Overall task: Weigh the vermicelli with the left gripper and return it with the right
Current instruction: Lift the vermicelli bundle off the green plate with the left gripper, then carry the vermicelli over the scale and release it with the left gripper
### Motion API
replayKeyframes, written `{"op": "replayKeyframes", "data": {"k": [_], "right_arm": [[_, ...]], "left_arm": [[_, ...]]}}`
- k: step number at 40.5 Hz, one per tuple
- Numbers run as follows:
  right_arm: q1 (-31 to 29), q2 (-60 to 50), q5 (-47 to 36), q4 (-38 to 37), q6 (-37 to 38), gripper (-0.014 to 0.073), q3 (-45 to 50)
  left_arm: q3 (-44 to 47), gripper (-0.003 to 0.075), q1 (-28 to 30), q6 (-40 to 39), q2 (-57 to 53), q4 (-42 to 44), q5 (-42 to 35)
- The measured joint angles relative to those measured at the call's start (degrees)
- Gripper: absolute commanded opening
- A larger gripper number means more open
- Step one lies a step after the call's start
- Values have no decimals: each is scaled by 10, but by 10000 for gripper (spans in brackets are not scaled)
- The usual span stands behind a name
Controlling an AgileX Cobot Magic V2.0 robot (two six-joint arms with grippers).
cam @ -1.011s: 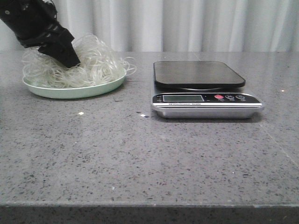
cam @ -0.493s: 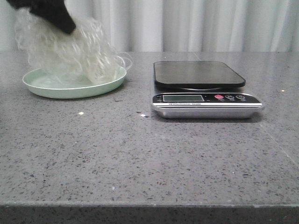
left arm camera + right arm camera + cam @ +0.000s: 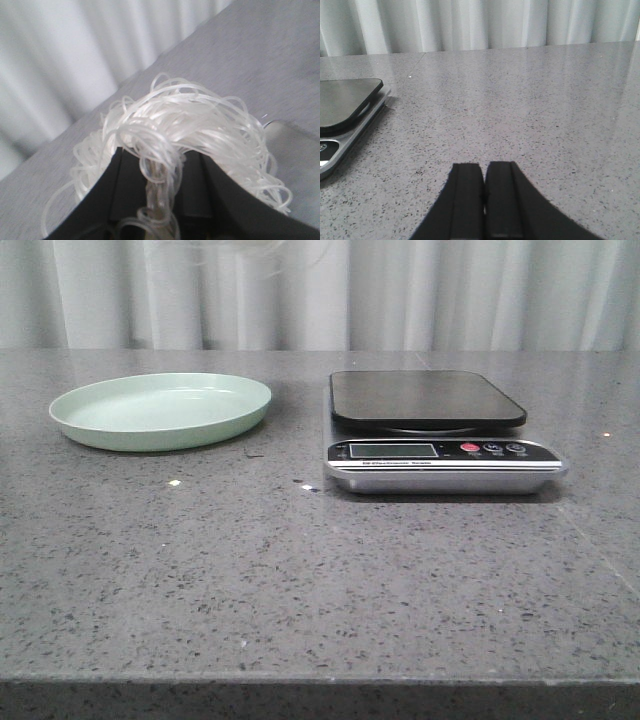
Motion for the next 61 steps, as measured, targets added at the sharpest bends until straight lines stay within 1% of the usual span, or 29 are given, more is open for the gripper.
{"op": "replayKeyframes", "data": {"k": [8, 11, 16, 32, 40, 43, 46, 48, 55, 58, 61], "right_arm": [[0, 0, 0, 0, 0, 150, 0], [0, 0, 0, 0, 0, 150, 0], [0, 0, 0, 0, 0, 150, 0], [0, 0, 0, 0, 0, 150, 0], [0, 0, 0, 0, 0, 150, 0], [0, 0, 0, 0, 0, 150, 0], [0, 0, 0, 0, 0, 150, 0], [0, 0, 0, 0, 0, 150, 0], [0, 0, 0, 0, 0, 150, 0], [0, 0, 0, 0, 0, 150, 0], [0, 0, 0, 0, 0, 150, 0]], "left_arm": [[-4, 144, -93, 0, 10, -5, -26], [-4, 144, -119, 0, 26, -8, -29], [-4, 144, -144, 0, 64, -8, -29], [-4, 144, -152, 0, 182, -8, -44], [-4, 144, -152, 0, 204, -8, -47], [-4, 158, -152, 0, 204, -8, -47], [-5, 188, -152, 0, 204, -8, -47], [-5, 227, -152, 0, 204, -8, -47], [-5, 407, -152, 0, 204, -8, -43], [-5, 469, -152, 0, 204, -8, -39], [-5, 496, -152, 0, 203, -8, -34]]}}
